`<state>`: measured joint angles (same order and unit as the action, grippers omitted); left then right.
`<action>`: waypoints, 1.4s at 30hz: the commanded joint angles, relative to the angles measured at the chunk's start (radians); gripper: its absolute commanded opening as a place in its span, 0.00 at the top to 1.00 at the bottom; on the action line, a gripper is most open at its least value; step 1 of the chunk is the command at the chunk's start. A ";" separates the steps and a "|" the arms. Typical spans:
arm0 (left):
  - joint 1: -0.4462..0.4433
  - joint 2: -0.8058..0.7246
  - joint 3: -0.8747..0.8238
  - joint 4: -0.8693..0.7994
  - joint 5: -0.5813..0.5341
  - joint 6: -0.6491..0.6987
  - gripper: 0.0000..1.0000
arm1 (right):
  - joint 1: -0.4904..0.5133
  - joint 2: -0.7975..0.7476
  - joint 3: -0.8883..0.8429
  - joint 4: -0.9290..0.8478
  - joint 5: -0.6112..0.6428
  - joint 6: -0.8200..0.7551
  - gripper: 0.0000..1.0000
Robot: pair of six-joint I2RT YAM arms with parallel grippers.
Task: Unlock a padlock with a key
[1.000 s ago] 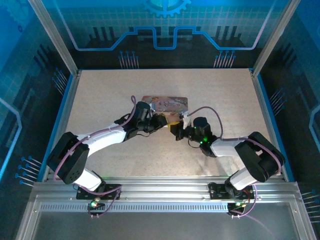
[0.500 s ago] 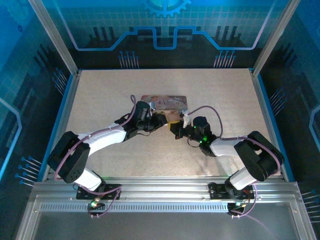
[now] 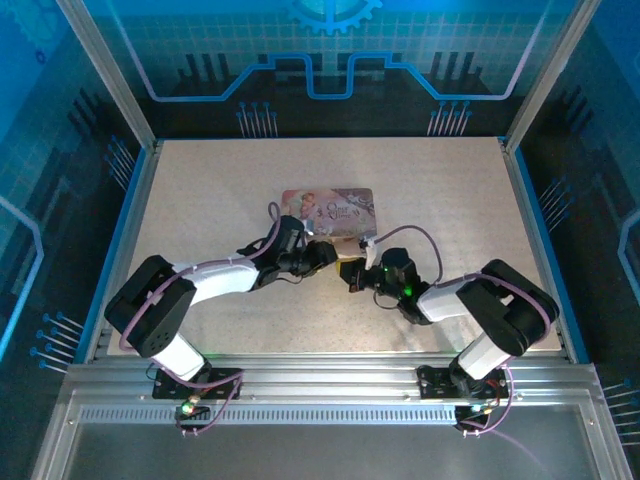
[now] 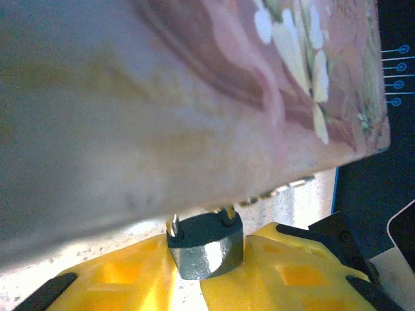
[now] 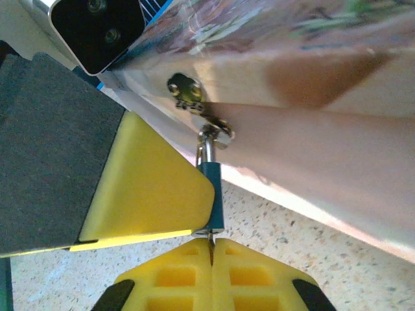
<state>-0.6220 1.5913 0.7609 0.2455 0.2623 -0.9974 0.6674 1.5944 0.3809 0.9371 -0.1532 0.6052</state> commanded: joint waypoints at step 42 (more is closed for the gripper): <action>0.039 -0.189 -0.342 0.318 -0.094 -0.323 0.50 | 0.117 0.076 0.069 0.045 0.074 0.530 1.00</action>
<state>-0.5896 1.3823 0.4160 0.5175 0.1936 -1.3022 0.7677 1.6958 0.4213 0.9726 -0.1005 1.0931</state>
